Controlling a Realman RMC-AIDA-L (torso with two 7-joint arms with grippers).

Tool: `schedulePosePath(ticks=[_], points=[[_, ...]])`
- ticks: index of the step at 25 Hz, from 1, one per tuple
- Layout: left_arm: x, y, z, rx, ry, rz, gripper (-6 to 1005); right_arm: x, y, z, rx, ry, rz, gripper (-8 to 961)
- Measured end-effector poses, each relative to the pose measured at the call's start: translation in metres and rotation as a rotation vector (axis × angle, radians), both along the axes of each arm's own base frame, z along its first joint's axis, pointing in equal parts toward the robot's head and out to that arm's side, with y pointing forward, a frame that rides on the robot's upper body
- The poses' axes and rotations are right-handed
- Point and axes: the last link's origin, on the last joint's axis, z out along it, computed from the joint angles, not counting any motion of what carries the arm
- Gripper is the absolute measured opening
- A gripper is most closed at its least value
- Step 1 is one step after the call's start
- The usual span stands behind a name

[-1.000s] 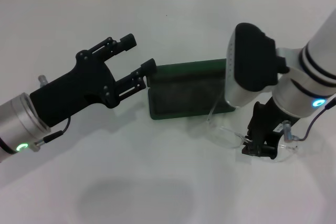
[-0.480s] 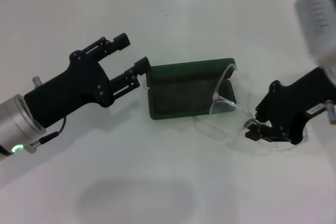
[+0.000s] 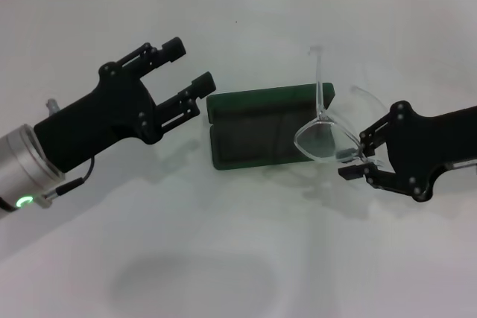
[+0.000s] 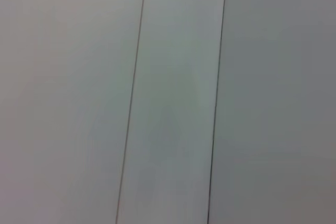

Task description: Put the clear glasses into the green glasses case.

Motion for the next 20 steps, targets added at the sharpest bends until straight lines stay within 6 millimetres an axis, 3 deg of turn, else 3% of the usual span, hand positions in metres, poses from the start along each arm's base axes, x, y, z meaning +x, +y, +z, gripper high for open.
schedulePosePath(ticks=[10, 13, 20], points=[[0.038, 0.015, 0.014, -0.201, -0.061, -0.173, 696, 0.01, -0.014, -0.027, 0.102, 0.207, 0.334, 120], [0.058, 0.02, 0.009, -0.319, -0.044, -0.249, 696, 0.012, -0.017, -0.031, 0.118, 0.237, 0.373, 120], [0.076, 0.026, -0.003, -0.421, 0.017, -0.296, 696, 0.01, -0.021, -0.037, 0.138, 0.276, 0.423, 120]])
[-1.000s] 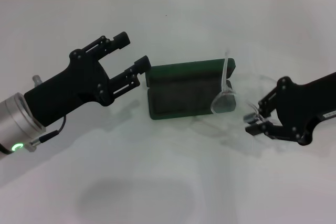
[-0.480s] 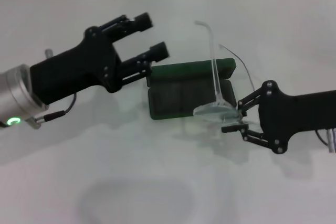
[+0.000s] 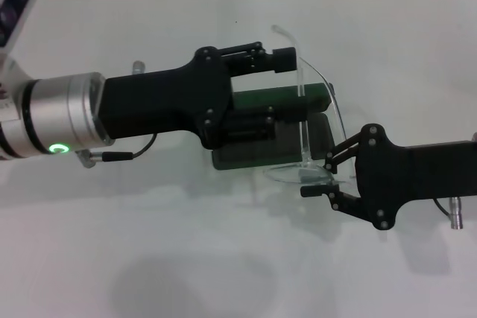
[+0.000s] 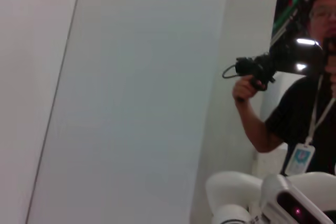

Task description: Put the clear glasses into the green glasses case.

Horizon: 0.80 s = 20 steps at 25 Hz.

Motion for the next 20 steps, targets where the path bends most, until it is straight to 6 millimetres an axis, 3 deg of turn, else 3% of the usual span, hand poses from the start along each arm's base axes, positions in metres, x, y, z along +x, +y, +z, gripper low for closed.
schedulePosePath(ticks=[13, 20], points=[[0.001, 0.004, -0.001, -0.024, 0.025, 0.017, 696, -0.001, -0.001, -0.002, 0.028, 0.022, 0.047, 120], [-0.005, 0.01, 0.013, 0.033, -0.011, 0.062, 697, 0.0, -0.001, -0.004, 0.021, 0.012, 0.045, 120]])
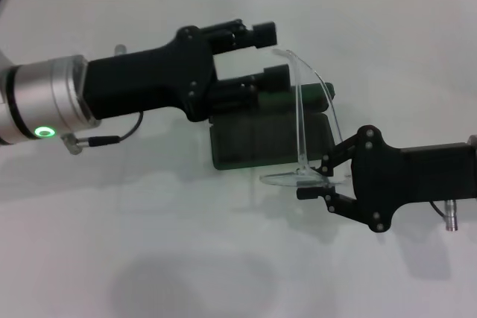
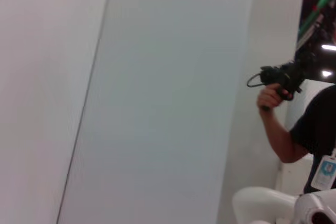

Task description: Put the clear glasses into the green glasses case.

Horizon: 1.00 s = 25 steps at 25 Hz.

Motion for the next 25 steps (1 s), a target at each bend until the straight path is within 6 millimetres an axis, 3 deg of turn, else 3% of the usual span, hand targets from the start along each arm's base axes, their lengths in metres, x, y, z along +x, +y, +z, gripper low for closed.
schedulePosePath(ticks=[13, 25], points=[[0.013, -0.005, -0.009, -0.129, 0.04, -0.069, 697, -0.004, 0.0, -0.004, -0.015, -0.009, 0.018, 120], [0.009, -0.004, -0.023, -0.187, 0.12, -0.007, 697, -0.008, -0.001, -0.002, -0.012, 0.011, 0.034, 120]])
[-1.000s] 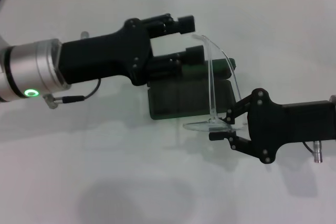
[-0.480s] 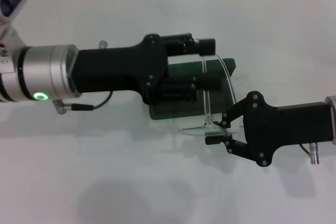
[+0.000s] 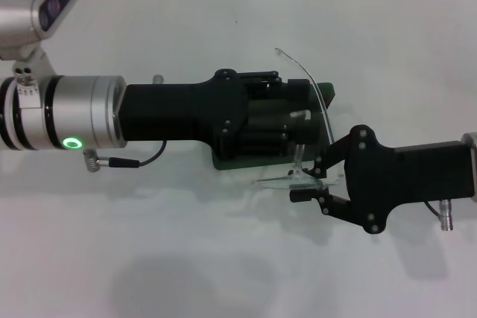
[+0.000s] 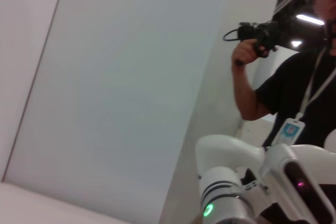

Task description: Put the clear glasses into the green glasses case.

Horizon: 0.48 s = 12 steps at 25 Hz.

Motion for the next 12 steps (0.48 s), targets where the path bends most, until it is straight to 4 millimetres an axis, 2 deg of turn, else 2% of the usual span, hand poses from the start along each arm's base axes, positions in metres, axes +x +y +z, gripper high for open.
schedulePosePath(ticks=[12], points=[[-0.0028, 0.0002, -0.0036, -0.058, 0.038, 0.054, 697, -0.0004, -0.0023, 0.0008, -0.008, 0.005, 0.01, 121]])
